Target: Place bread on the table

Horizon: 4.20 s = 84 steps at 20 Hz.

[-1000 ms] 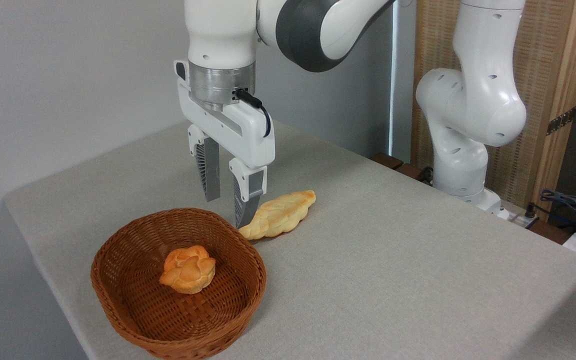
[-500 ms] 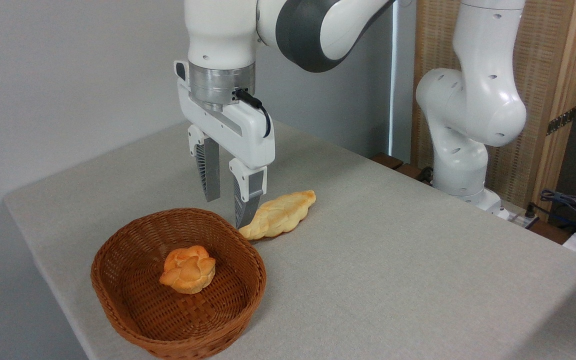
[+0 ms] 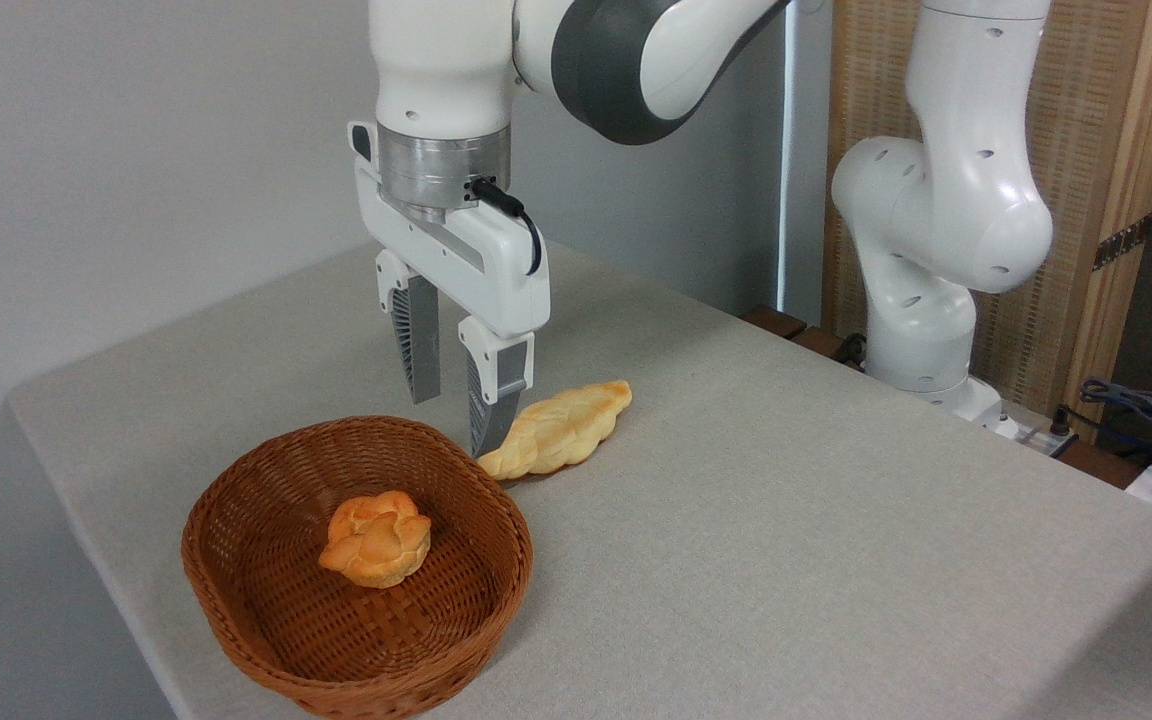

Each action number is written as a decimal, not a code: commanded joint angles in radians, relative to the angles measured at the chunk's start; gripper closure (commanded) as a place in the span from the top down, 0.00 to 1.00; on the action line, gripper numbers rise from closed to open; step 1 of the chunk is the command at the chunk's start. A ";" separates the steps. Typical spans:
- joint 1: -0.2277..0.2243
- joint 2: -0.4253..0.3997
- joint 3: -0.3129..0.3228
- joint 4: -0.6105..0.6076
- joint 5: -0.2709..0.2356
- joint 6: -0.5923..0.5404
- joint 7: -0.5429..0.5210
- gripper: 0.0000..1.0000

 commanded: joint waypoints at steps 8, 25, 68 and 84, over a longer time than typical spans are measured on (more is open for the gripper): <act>-0.007 0.005 0.008 0.010 0.014 -0.004 0.004 1.00; -0.017 0.163 -0.001 0.012 0.017 0.257 0.012 1.00; -0.036 0.073 0.057 0.021 0.040 0.065 -0.051 0.55; -0.037 -0.081 0.103 -0.189 0.052 -0.193 -0.005 0.98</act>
